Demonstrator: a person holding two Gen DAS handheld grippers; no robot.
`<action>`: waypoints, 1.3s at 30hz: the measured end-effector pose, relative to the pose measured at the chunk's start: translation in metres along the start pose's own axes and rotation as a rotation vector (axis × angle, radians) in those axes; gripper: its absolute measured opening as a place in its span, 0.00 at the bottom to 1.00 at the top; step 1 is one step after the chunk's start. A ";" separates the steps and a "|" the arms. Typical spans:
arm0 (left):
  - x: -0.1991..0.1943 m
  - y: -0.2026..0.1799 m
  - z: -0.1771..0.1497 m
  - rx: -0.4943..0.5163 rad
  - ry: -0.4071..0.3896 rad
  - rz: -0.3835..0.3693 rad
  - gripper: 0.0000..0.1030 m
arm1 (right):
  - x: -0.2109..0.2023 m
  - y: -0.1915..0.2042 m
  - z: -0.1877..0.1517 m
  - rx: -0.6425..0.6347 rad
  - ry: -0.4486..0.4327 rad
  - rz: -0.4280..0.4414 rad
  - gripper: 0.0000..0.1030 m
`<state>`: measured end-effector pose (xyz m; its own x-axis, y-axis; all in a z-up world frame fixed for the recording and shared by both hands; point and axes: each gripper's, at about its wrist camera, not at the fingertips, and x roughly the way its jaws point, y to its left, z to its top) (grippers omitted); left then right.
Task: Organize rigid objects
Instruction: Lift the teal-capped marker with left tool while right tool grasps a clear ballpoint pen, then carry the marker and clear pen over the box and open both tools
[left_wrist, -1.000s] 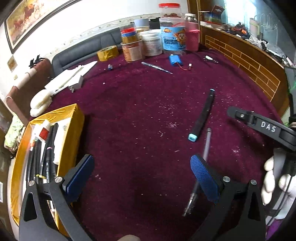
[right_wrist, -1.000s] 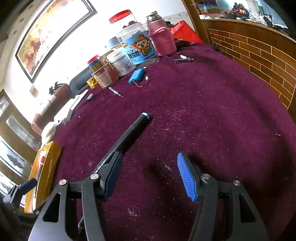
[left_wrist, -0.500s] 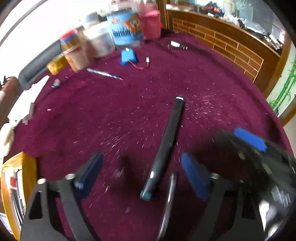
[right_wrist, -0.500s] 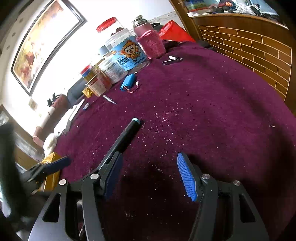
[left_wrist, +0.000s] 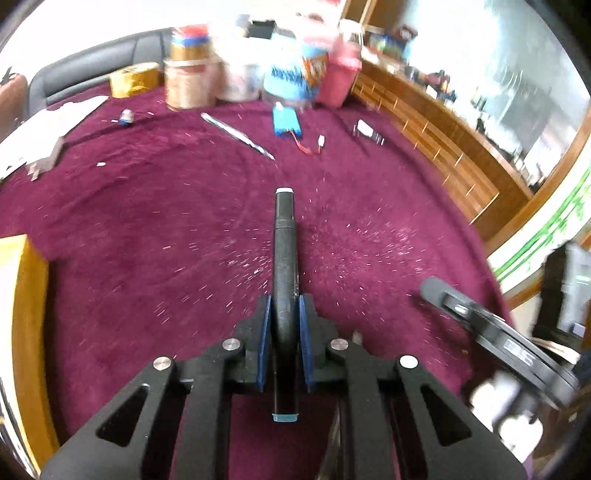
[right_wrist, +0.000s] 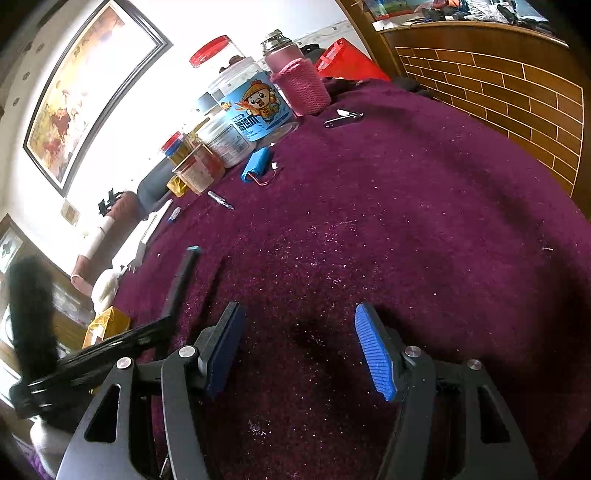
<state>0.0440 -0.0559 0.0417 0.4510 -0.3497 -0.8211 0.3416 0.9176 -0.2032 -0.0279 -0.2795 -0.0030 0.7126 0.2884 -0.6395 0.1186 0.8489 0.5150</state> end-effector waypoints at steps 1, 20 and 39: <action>-0.012 0.004 -0.004 -0.014 -0.021 -0.015 0.11 | 0.000 0.001 0.000 -0.004 0.000 -0.002 0.57; -0.201 0.200 -0.149 -0.364 -0.290 0.195 0.12 | 0.027 0.148 -0.094 -0.525 0.195 -0.246 0.23; -0.168 0.249 -0.200 -0.475 -0.146 0.274 0.19 | -0.009 0.246 -0.102 -0.458 0.297 0.213 0.08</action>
<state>-0.1118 0.2686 0.0221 0.5919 -0.0785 -0.8022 -0.1974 0.9508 -0.2387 -0.0759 -0.0278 0.0711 0.4555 0.5294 -0.7157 -0.3642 0.8444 0.3928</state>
